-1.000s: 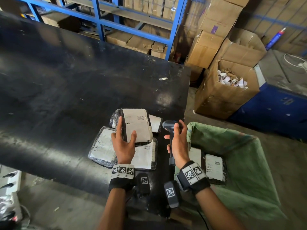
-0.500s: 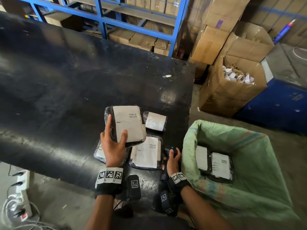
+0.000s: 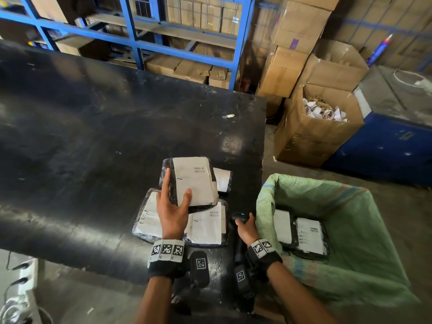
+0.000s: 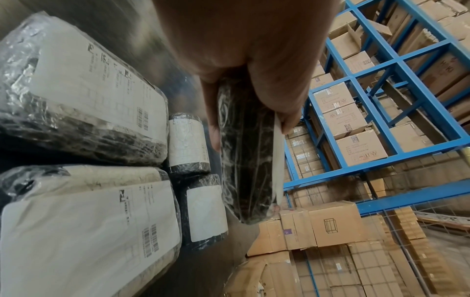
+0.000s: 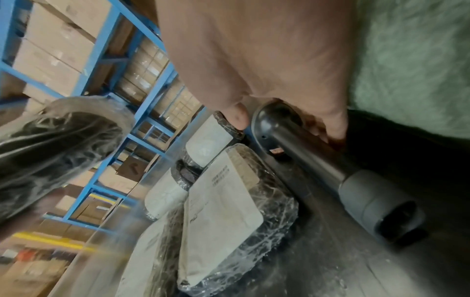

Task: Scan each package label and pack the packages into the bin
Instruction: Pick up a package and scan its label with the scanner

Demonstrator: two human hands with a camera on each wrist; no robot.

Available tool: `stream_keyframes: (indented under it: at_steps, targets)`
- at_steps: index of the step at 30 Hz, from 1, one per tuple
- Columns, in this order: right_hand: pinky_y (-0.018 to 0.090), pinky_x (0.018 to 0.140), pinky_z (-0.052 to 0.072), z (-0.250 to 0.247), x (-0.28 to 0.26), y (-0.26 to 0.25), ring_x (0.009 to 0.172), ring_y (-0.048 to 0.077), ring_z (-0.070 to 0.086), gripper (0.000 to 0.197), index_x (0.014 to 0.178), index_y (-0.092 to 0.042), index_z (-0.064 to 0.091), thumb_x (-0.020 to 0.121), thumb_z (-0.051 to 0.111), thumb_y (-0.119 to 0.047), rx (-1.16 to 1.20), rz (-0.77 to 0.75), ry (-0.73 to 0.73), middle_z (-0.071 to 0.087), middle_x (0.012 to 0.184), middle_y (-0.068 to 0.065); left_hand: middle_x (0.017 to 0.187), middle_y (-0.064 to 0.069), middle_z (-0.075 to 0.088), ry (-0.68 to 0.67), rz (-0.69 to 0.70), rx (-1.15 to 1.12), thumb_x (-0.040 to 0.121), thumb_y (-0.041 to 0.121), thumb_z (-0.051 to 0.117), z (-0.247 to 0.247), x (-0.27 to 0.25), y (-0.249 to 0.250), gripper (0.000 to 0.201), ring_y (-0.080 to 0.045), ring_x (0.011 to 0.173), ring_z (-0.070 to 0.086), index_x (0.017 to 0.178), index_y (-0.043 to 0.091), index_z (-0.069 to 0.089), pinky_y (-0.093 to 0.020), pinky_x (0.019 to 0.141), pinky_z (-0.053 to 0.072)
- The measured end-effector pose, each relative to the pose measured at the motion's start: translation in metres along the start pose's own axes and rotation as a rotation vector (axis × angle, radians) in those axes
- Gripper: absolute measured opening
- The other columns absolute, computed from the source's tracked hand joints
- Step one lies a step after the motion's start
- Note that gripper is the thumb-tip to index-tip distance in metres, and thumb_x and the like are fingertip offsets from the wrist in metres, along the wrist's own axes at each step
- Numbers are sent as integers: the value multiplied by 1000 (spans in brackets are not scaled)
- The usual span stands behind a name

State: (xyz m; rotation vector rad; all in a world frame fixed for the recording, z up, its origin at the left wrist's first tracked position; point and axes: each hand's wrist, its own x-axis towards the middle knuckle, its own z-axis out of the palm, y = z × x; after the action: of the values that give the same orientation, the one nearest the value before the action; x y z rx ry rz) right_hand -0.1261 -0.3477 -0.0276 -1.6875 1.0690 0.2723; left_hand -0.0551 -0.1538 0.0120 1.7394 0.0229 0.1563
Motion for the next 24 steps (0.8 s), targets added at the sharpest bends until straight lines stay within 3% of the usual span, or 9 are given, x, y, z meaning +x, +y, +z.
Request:
stream_keyframes:
  at_steps: [3,5,8,11,13,16,19,24]
  targets:
    - [41,111,33,-3,-8,-10,135,36,43,69,157,-17,5,101,43,-30,-67,-70,21,39,150,20,146,9,50,-37,8,-17,90,21,73,4,-3,3,77,-14,135,48,152,44,33,-49,112,44]
    - [43,111,32,-8,-16,-19,134,34,44,62,156,-26,8,102,36,-38,-106,-251,74,42,149,19,151,10,47,-61,21,-35,91,20,73,6,-4,7,76,-13,138,46,152,42,34,-48,113,44]
    - [49,119,22,-21,-25,-39,145,27,28,55,150,-49,10,99,28,-54,-136,-542,170,28,158,10,152,10,46,-99,29,-68,91,21,72,12,-6,12,75,-11,139,45,153,40,34,-45,114,43]
    - [45,114,34,-34,-35,-60,137,21,42,51,146,-57,14,99,34,-52,-93,-699,47,39,153,4,153,10,46,-130,52,-104,92,18,71,21,-10,22,73,-6,139,45,154,31,35,-29,113,44]
    - [48,109,43,-40,-37,-68,131,20,51,53,144,-62,14,98,39,-52,-51,-762,-66,43,151,0,152,8,48,-156,62,-147,92,14,71,30,-14,30,72,-4,138,47,154,26,36,-21,108,45]
    - [45,115,36,-48,-37,-69,141,9,39,57,148,-56,13,98,42,-49,-50,-844,-131,34,155,-16,152,8,49,-205,54,-197,92,11,70,46,-21,37,72,-5,137,49,154,25,36,-32,111,46]
    - [39,119,30,-60,-41,-63,143,-2,29,58,151,-45,16,100,44,-43,-23,-847,-105,27,157,-21,153,6,48,-231,41,-226,93,11,70,65,-27,42,72,-9,139,47,154,27,37,-44,115,43]
    - [37,120,29,-93,-33,-50,142,-6,29,53,150,-41,27,101,46,-35,74,-822,-19,31,154,-21,151,4,51,-255,22,-290,92,8,70,104,-44,57,70,-9,137,50,152,26,40,-44,113,44]
